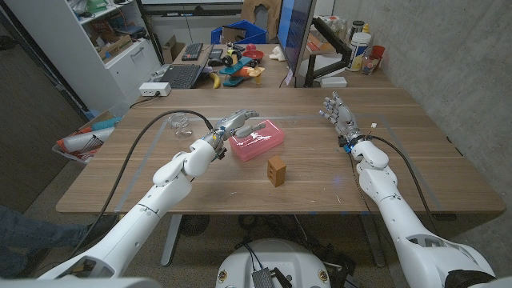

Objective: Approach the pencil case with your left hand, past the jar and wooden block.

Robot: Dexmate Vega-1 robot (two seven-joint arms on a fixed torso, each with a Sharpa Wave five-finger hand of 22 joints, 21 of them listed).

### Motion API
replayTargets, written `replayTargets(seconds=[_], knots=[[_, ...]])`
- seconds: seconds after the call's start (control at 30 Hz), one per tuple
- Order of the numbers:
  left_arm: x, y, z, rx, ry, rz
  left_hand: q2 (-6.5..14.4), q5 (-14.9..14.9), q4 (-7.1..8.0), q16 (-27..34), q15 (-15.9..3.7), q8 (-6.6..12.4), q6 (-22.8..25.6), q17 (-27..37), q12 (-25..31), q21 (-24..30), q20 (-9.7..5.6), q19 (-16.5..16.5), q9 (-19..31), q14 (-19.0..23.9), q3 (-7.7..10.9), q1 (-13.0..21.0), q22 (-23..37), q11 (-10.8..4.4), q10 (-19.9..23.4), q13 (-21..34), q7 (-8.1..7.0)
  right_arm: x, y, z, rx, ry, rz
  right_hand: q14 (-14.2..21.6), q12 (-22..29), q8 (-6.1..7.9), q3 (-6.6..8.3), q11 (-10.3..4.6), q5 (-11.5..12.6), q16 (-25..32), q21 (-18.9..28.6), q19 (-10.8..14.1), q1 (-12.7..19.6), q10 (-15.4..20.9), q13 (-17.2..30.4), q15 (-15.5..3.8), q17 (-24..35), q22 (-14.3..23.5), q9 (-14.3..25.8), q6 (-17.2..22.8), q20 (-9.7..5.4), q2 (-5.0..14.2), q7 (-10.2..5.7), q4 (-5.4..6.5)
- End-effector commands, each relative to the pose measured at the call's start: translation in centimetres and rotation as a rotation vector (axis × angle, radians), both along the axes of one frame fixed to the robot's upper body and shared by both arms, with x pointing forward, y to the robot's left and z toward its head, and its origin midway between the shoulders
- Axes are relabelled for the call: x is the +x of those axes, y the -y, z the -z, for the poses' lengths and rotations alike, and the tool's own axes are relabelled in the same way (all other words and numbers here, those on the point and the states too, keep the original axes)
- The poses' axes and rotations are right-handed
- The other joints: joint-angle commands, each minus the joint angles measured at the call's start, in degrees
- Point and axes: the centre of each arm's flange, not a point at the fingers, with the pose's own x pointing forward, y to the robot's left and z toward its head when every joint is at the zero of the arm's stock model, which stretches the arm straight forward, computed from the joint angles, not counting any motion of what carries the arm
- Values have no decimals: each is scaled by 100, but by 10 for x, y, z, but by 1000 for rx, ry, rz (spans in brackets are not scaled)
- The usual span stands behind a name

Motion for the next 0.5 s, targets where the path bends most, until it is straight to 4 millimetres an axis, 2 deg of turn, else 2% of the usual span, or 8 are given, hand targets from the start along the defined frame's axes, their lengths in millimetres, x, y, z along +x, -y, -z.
replayTargets(seconds=[0.03, 0.5], knots=[[1, 0, 2, 10, 0, -13, -24, -14, -41, 38, 1, 6, 54, 13, 43, -6, 27, 32, 31, 52, 18, 78, 33, -8, 32, 5, 5, 0, -2, -1, -7, 3, -3, 48, 6, 23, 15, -5, 21, 3, -22, 55, -14, 51, 11, 4, 0, 24, 13, 25, 20, 53, 11, -15], [5, -2, 3, 8, -14, -14, -24, -17, -47, 47, 2, -3, 61, 14, 46, -19, 22, 46, 33, 91, 22, 80, 34, -2, 57, 6, -1, 5, -7, -2, -12, -8, -8, 47, -1, 20, 13, -16, 22, -3, -52, 69, -12, 57, 12, 5, -2, 24, 14, 27, 22, 58, 4, -24]])
